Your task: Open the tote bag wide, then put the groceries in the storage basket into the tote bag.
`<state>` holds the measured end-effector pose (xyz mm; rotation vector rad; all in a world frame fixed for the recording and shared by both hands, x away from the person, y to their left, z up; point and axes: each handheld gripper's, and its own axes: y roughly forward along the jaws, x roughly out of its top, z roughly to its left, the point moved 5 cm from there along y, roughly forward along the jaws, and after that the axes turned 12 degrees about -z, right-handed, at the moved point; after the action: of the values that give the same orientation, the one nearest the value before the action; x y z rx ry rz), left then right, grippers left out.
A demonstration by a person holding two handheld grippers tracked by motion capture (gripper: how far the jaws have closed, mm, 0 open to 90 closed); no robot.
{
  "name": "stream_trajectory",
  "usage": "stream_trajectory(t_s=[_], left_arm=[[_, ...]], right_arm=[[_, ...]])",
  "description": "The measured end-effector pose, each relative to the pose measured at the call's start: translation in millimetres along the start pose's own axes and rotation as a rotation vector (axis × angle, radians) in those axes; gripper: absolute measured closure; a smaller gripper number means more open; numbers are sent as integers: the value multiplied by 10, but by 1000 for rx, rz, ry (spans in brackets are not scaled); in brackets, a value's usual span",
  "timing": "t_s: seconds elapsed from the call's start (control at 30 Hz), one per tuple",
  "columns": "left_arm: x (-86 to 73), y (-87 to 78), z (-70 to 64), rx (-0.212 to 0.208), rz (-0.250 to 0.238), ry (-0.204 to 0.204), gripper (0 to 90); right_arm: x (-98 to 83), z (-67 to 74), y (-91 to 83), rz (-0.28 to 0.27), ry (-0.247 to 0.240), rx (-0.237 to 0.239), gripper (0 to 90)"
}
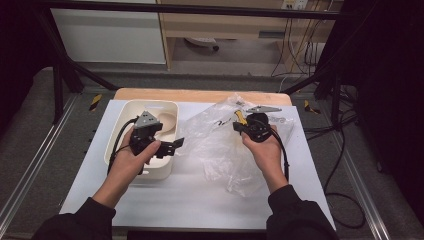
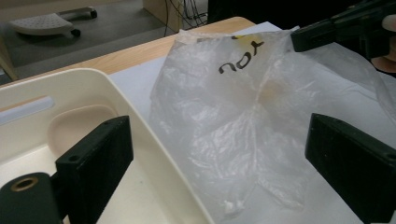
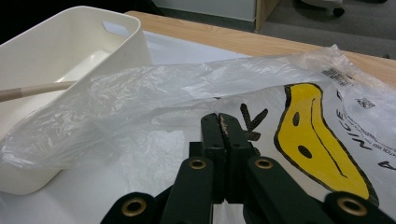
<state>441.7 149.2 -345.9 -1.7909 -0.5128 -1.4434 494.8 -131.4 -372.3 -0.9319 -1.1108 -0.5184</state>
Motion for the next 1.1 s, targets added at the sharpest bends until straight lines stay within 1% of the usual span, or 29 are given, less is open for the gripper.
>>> stream_trajectory(t_s=[0.13,0.23,0.33,0.37,0.53,0.63,0.73,0.9,1.1], left_arm=[[-15,-18,103,18,5,-13,75],[-21,-36,170,34,14,-14,77],[-23,-63,210,39,31,-13,76],[-21,-73,229,46,31,-8,77],[-15,-128,343,76,40,-13,77],[-5,-171,396,86,41,-15,77],[23,-221,422,97,36,-8,77],[48,-275,491,110,28,-12,77],[26,-332,585,123,32,-33,77]], right_arm=[[-1,-4,3,-2,1,2,900],[-7,4,8,0,1,3,900],[-16,4,12,-2,4,5,900],[-19,-1,13,-3,2,5,900],[-35,-9,7,0,5,3,900],[-40,-14,5,0,3,3,900],[-42,-14,9,2,3,3,900],[-50,-11,18,3,1,3,900],[-83,-15,32,12,0,3,900]])
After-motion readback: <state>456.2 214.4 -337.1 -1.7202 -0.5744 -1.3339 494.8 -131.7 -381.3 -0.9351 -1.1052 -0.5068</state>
